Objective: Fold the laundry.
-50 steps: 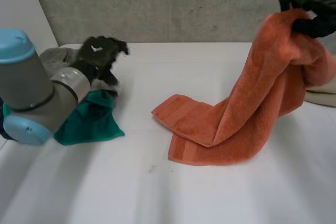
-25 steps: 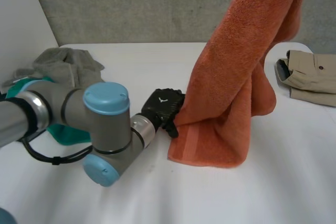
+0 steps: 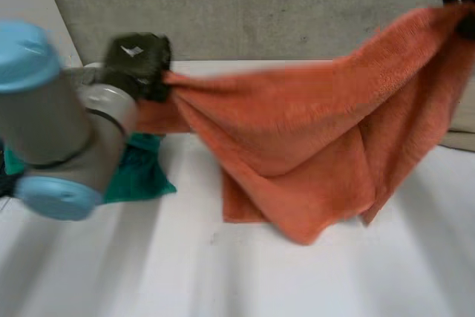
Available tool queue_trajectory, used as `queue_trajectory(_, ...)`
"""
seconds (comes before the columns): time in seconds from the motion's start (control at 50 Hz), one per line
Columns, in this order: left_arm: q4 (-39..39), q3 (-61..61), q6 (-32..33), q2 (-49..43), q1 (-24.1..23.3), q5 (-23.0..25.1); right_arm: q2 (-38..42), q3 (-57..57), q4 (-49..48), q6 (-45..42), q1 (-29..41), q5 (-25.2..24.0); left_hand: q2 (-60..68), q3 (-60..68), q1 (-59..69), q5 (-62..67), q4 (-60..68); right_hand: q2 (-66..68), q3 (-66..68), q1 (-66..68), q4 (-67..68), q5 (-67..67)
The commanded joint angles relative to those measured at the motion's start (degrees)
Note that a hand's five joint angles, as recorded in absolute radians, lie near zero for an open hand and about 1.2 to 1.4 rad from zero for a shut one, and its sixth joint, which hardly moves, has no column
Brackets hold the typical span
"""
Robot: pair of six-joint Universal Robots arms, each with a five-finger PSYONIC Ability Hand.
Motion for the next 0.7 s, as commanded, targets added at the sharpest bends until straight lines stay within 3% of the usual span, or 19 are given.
queue_trajectory(0.02,0.43,-7.84,17.82,9.62,3.53,9.31,9.59,3.63,7.80,-12.91,-3.05,0.92,11.61,12.04,13.71,14.20,11.50,12.82,11.96,17.95,11.47,12.65)
queue_trajectory(0.12,0.95,-6.46,23.02,2.81,3.79,10.90,17.34,1.98,7.72,-16.45,0.20,3.03,11.61,12.04,13.71,14.20,11.50,12.82,11.96,17.95,11.47,12.65)
queue_trajectory(0.24,3.76,8.91,25.39,-11.54,3.70,10.02,26.74,-8.12,-1.57,-13.82,6.52,12.25,11.61,12.04,13.71,14.20,11.50,12.82,11.96,17.95,11.47,12.65)
queue_trajectory(0.32,10.87,24.47,25.92,-18.76,3.27,8.36,30.61,-16.30,-16.50,-10.48,11.01,17.97,11.61,12.04,13.71,14.20,11.50,12.82,11.96,17.95,11.47,12.65)
queue_trajectory(0.34,15.15,29.19,25.84,-19.64,3.44,7.48,31.23,-18.57,-24.11,-8.47,11.71,19.81,11.61,12.04,13.71,14.20,11.50,12.82,11.96,17.95,11.47,12.65)
queue_trajectory(0.42,27.19,34.33,25.66,-19.30,3.70,4.41,31.24,-20.70,-42.31,-4.33,11.89,22.98,11.61,12.04,13.71,14.20,11.50,12.82,11.96,17.95,11.47,12.65)
queue_trajectory(0.5,33.64,33.47,25.75,-17.19,3.18,2.73,30.71,-20.27,-52.02,-3.44,12.24,23.26,11.61,12.04,13.71,14.20,11.50,12.82,11.96,17.95,11.47,12.65)
queue_trajectory(0.7,29.61,12.30,25.57,-8.58,3.62,2.99,27.63,-8.07,-47.13,-3.09,12.16,21.06,11.61,12.04,13.71,14.20,11.50,12.82,11.96,17.95,11.47,12.65)
